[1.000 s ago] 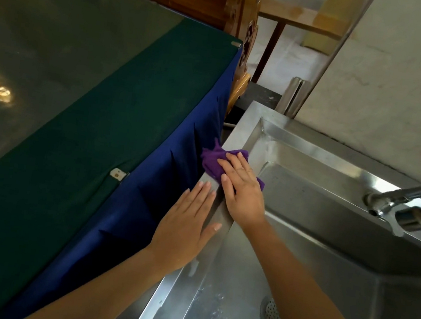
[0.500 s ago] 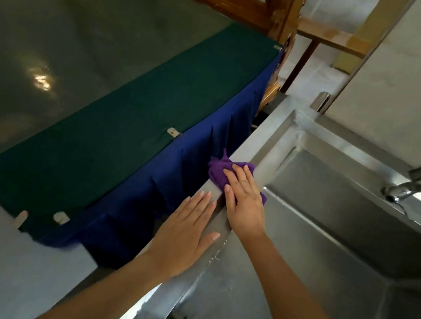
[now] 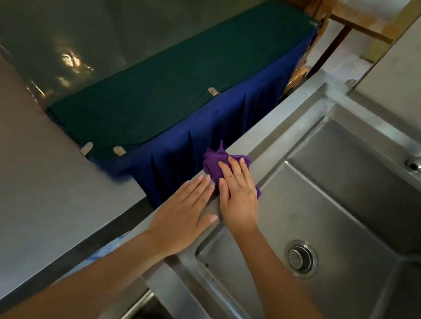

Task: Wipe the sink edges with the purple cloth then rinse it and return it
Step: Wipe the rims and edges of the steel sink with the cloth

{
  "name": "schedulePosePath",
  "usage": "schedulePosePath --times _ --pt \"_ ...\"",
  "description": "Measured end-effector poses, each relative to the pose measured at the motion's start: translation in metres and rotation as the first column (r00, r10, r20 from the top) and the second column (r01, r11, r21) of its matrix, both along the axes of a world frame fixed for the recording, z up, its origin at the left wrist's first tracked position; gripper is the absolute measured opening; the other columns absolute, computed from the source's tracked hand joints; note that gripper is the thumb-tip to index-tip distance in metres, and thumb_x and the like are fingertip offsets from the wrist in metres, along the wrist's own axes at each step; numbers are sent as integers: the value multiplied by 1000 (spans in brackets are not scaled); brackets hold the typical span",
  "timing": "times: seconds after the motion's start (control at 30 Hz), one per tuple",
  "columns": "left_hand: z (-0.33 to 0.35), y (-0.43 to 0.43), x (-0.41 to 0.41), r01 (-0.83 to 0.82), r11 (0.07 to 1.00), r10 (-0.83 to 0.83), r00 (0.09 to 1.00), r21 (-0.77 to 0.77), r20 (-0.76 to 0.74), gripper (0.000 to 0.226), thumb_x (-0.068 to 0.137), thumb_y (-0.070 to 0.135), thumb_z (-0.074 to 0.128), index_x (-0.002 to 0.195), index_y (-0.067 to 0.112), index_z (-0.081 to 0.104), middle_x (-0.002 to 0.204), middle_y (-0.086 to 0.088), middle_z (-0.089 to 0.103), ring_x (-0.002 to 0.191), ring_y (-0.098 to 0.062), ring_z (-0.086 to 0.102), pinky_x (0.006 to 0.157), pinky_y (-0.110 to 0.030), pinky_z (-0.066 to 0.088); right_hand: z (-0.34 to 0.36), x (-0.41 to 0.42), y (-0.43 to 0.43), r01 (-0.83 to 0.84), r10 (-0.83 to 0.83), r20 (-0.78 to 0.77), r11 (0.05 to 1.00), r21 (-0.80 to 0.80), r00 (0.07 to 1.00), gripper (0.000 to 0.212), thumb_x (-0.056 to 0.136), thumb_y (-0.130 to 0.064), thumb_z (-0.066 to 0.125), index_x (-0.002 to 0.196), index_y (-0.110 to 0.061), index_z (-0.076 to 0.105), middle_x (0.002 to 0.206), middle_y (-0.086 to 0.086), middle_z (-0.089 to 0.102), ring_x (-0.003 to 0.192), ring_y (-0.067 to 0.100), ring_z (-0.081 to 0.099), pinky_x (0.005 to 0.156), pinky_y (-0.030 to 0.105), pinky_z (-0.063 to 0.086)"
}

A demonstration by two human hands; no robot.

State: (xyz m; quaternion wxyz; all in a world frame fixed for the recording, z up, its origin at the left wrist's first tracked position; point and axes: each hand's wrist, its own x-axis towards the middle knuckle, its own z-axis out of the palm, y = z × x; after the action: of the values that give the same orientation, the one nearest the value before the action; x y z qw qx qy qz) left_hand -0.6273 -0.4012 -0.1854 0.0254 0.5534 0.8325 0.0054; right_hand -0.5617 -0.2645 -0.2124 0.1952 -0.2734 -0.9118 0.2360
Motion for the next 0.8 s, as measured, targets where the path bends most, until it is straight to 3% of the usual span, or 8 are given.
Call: schedulePosePath --times 0.17,0.4,0.57,0.67,0.8 --pt "1 -22 2 -5 1000 5 1000 10 18 69 99 49 6 139 5 40 144 -12 46 135 -23 40 108 -42 30 1 5 -27 9 -8 18 1000 -5 1000 46 96 -34 28 135 -22 48 145 1 44 142 18 26 117 39 25" --pt "-5 -32 1 16 1000 -17 999 14 42 68 99 50 5 143 5 32 149 -12 37 140 -23 31 112 -44 24 2 6 -40 5 -4 117 1000 -3 993 52 95 -37 18 144 -22 31 155 1 24 145 17 12 119 35 12" --pt "-7 -34 0 30 999 -33 995 32 95 74 95 55 -4 147 7 18 156 -10 19 145 -22 12 117 -39 8 9 -14 2 202 -188 250 979 -29 950 52 100 -36 17 149 -20 13 159 8 8 147 21 5 120 34 3" --pt "-7 -34 0 29 999 -33 995 36 95 74 96 54 -1 147 5 20 156 -11 20 146 -21 13 118 -38 10 11 -19 13 260 -234 272 964 -61 933 51 101 -32 19 149 -19 10 159 10 7 146 22 6 120 34 4" --pt "-8 -35 0 49 997 -54 994 57 100 79 91 56 -11 149 8 12 158 -8 8 147 -20 2 118 -35 0 8 -1 -34 208 -190 198 976 -71 962 50 100 -34 18 148 -19 19 157 10 16 146 22 13 119 32 5"
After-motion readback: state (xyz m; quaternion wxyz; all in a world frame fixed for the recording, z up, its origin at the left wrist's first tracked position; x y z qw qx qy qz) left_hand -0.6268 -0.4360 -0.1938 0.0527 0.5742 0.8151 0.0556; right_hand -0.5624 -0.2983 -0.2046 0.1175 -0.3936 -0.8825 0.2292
